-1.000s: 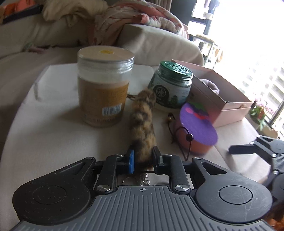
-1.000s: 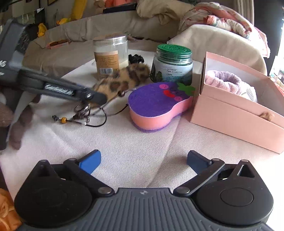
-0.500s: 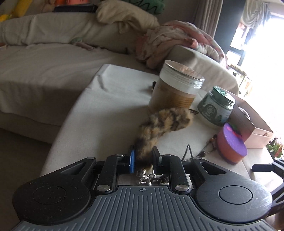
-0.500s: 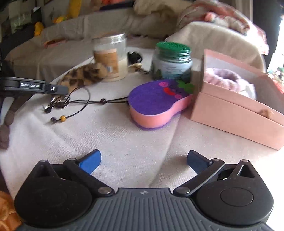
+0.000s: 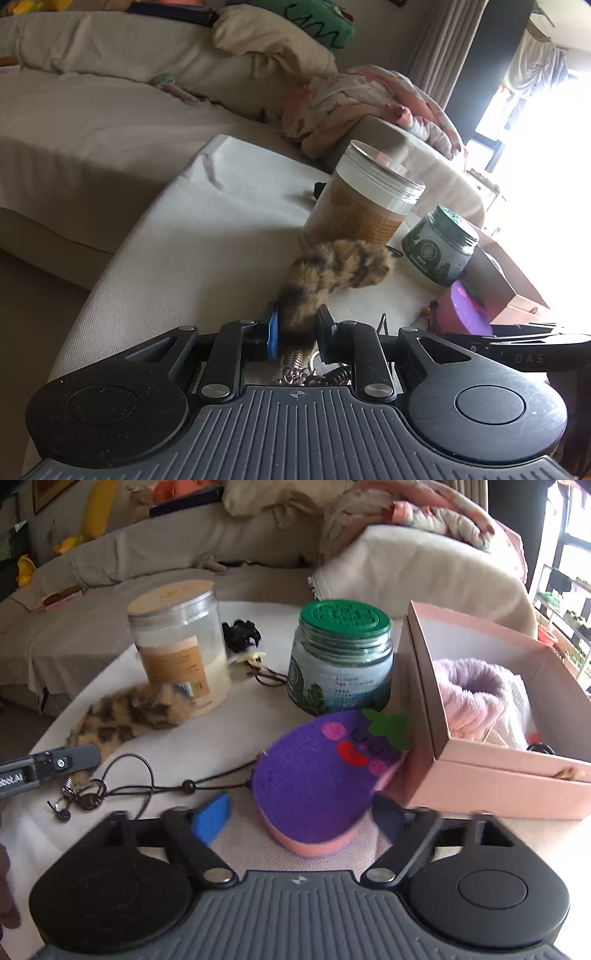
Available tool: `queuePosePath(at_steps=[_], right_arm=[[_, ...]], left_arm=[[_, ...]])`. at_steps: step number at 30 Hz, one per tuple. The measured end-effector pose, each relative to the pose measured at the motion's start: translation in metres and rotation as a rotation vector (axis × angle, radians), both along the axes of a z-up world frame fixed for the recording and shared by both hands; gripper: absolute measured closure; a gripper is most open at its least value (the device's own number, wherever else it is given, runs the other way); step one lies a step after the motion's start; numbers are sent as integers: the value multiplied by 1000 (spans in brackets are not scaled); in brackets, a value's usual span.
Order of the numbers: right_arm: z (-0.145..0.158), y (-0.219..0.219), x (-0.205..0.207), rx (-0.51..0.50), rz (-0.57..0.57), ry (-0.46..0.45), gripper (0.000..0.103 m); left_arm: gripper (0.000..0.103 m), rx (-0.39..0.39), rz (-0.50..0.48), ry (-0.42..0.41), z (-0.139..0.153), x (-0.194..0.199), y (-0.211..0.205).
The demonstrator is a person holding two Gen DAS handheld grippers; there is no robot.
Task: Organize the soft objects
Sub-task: 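Grasp the purple eggplant sponge with the right tool while the left tool holds the fur tail, then lift the eggplant sponge with the right tool while the left tool lifts the fur tail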
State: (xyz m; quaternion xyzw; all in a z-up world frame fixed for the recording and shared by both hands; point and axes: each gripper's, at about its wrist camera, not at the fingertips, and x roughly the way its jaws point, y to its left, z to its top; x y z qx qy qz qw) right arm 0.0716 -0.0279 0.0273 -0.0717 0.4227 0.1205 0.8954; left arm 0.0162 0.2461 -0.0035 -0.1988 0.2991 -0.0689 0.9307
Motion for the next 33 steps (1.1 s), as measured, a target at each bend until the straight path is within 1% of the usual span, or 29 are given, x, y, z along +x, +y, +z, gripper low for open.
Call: queuePosePath(at_steps=[1, 2, 5, 9, 10, 13, 15, 17, 18, 19, 21, 23, 24, 27, 28, 29, 31, 33], right_arm=[[0, -2, -1, -6, -2, -7, 37], [1, -3, -5, -13, 1, -15, 40], [2, -14, -14, -2, 45, 4, 41], [3, -30, -42, -32, 122, -8, 43], [3, -34, -49, -41, 138, -9, 46], [5, -42, -66, -86, 167, -19, 46], [9, -45, -71, -93, 180, -26, 43], [13, -48, -70, -55, 173, -29, 24], [15, -49, -67, -26, 160, -35, 21], [17, -49, -64, 1, 144, -38, 19], [17, -43, -52, 38, 113, -28, 18], [15, -34, -37, 40, 79, -16, 18], [13, -29, -30, 26, 60, -12, 18], [5, -17, -11, -16, 16, -1, 19], [3, -16, -8, -16, 11, 2, 22], [3, -15, -5, -15, 13, 5, 26], [4, -14, -4, -19, 25, 1, 27], [6, -15, -7, -20, 47, -4, 28]], left_arm=[[81, 0, 0, 0, 0, 0, 0], [81, 0, -1, 0, 0, 0, 0], [81, 13, -3, 0, 1, 0, -1], [80, 98, -29, 2, 5, 0, -12], [80, 118, -41, 4, 5, 0, -15], [80, 151, -54, 14, 7, 0, -20], [80, 150, -56, 19, 7, -3, -21], [79, 167, -65, 18, 8, -7, -23], [79, 184, -72, 19, 8, -9, -26], [79, 205, -81, 21, 9, -10, -28], [79, 257, -108, 24, 11, -14, -34], [79, 308, -139, 31, 13, -16, -40], [79, 319, -148, 35, 13, -17, -41], [79, 300, -160, 33, 13, -19, -37], [81, 285, -156, 27, 12, -20, -33], [82, 268, -150, 19, 11, -21, -30], [85, 223, -139, 12, 9, -22, -24], [86, 194, -133, 12, 9, -22, -20]])
